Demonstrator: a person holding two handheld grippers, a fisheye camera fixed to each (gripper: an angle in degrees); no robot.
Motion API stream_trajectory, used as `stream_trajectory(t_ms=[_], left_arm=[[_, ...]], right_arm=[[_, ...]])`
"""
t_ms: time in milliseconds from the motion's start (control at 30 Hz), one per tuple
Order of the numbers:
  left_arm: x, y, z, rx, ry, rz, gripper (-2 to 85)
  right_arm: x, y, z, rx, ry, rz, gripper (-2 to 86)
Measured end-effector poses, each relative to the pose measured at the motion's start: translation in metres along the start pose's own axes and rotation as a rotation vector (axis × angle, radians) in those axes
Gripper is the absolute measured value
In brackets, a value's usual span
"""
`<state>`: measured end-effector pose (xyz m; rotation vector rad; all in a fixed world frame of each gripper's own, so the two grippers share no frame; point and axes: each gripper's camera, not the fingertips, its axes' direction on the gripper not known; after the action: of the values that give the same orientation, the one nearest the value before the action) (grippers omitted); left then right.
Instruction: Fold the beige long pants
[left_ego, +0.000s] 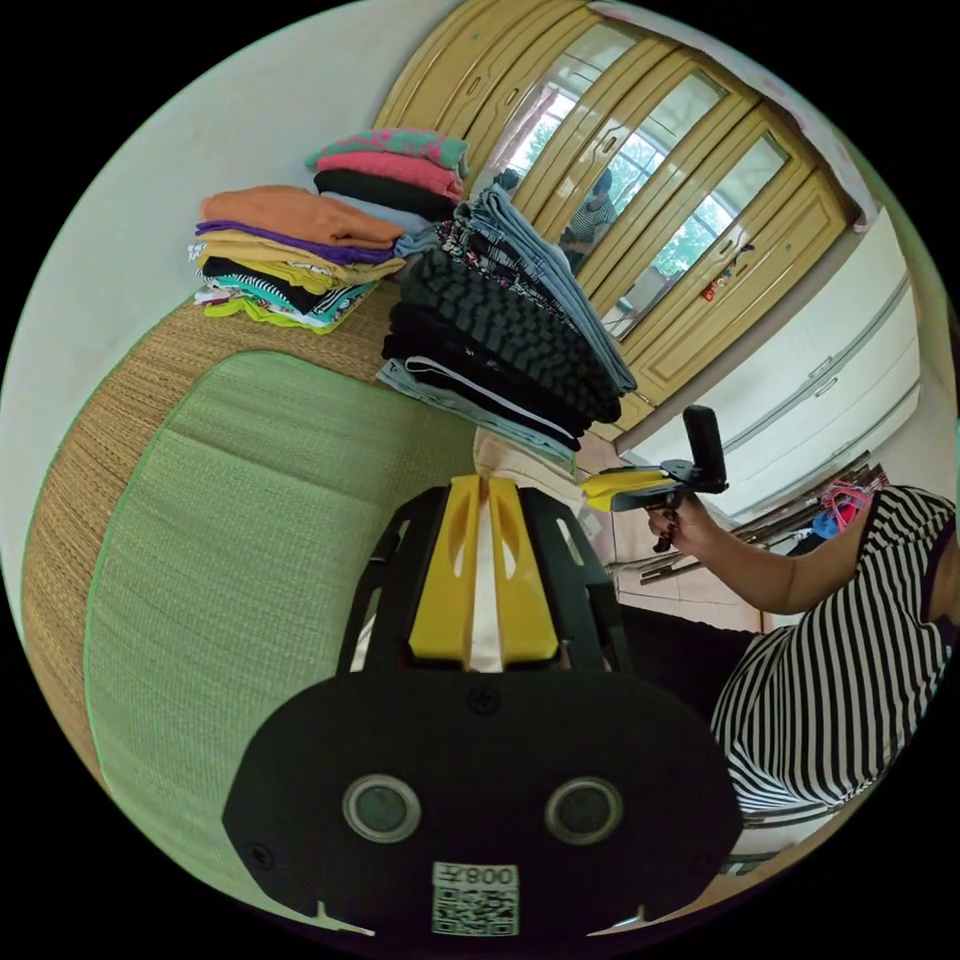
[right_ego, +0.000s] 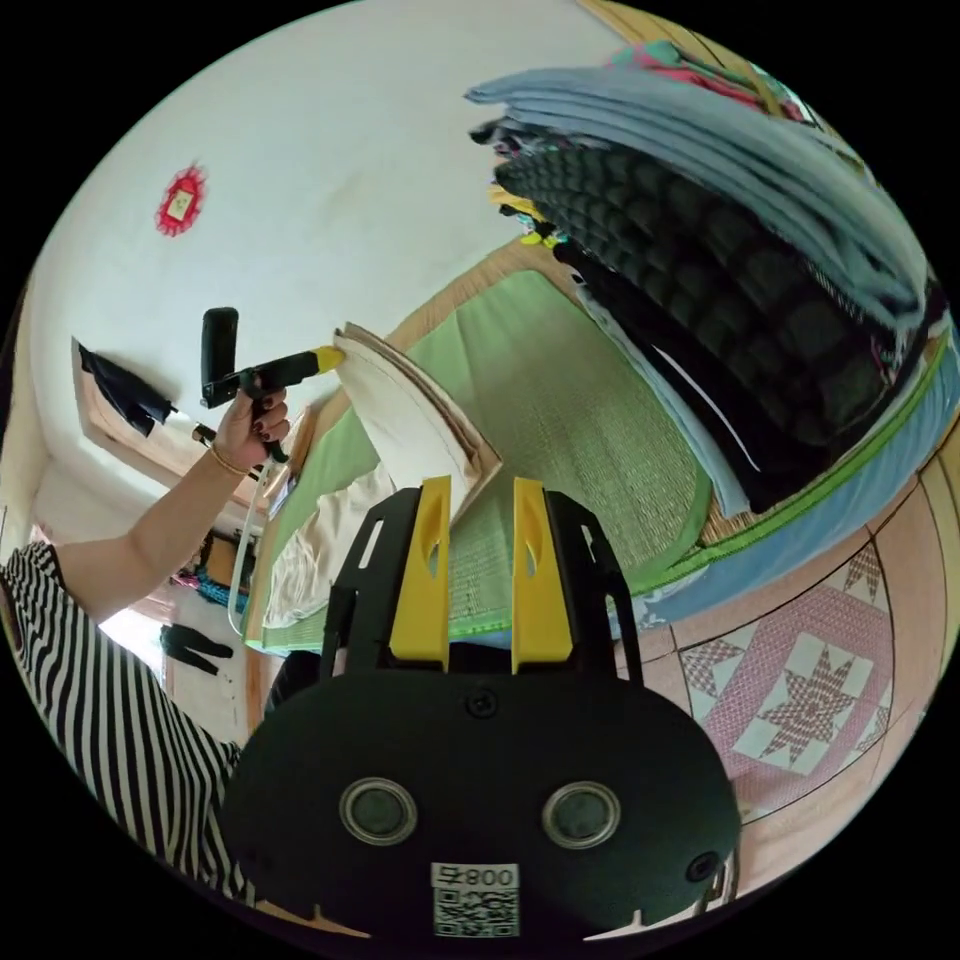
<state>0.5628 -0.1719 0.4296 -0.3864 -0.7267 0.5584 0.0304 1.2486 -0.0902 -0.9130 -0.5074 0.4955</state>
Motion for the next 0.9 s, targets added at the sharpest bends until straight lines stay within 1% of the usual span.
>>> stream_trajectory(t_ms=[100, 233, 400, 500, 567, 700, 833, 900], left_arm=[[-0.004, 0.003, 0.012, -0.024, 0.008, 0.011, 1.4], [-0.011, 0.009, 0.024, -0.048, 0.016, 0.023, 1.4], [-0.019, 0.018, 0.032, -0.073, 0.016, 0.035, 1.3], [-0.025, 0.023, 0.038, -0.087, -0.001, 0.040, 1.3], [-0.033, 0.028, 0.043, -0.098, -0.012, 0.035, 1.3], [-0.048, 0.038, 0.048, -0.088, -0.017, 0.015, 1.4], [-0.066, 0.057, 0.043, -0.053, -0.016, -0.011, 1.4], [-0.074, 0.068, 0.037, -0.030, -0.013, -0.025, 1.5]], right_arm=[[0.019, -0.004, 0.020, -0.022, 0.010, 0.025, 10.9], [0.011, -0.021, 0.049, -0.055, 0.058, -0.056, 12.8], [0.003, -0.034, 0.082, -0.120, -0.044, -0.134, 12.1], [-0.005, -0.035, 0.100, -0.167, -0.133, -0.157, 8.7], [-0.017, -0.031, 0.106, -0.159, -0.149, -0.163, 6.2], [-0.046, -0.024, 0.107, -0.136, -0.149, -0.176, 5.1], [-0.103, -0.019, 0.105, -0.105, -0.154, -0.246, 4.5], [-0.133, -0.016, 0.106, -0.092, -0.187, -0.292, 4.4]])
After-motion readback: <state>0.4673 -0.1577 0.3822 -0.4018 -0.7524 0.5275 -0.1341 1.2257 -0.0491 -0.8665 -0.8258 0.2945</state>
